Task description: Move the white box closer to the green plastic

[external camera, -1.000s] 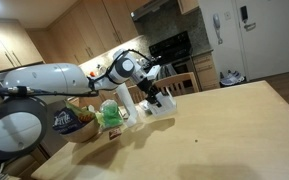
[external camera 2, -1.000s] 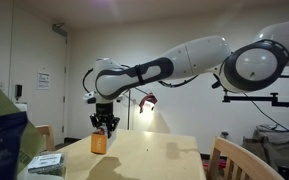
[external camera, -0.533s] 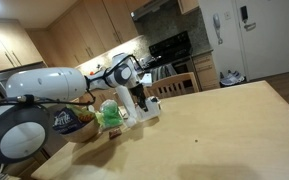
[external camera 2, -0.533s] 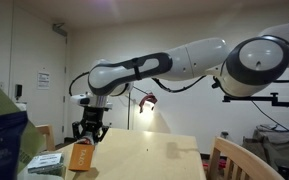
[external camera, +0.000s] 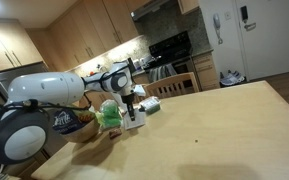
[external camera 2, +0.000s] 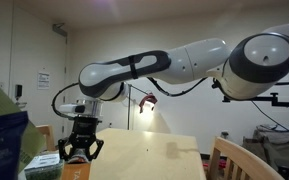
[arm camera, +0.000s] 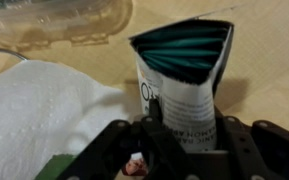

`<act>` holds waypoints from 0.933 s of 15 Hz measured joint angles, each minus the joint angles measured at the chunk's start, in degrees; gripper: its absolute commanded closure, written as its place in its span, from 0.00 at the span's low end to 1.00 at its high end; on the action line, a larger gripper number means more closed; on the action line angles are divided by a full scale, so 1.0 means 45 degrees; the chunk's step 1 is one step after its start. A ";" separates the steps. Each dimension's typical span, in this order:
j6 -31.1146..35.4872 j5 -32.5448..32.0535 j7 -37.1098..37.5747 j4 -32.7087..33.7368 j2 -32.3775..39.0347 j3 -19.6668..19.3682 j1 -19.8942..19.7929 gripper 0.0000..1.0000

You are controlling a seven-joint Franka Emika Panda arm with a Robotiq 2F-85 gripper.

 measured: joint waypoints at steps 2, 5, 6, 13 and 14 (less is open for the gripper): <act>-0.0233 0.0221 -0.0149 0.0126 0.0088 -0.0188 0.0146 0.79; -0.0234 0.0592 -0.0196 0.0158 0.0089 -0.0656 0.0318 0.56; -0.0233 0.0665 -0.0196 0.0168 0.0088 -0.0778 0.0368 0.29; -0.0234 0.0803 -0.0195 0.0232 0.0093 -0.1307 0.0539 0.00; -0.0234 0.0802 -0.0195 0.0290 0.0092 -0.1393 0.0576 0.00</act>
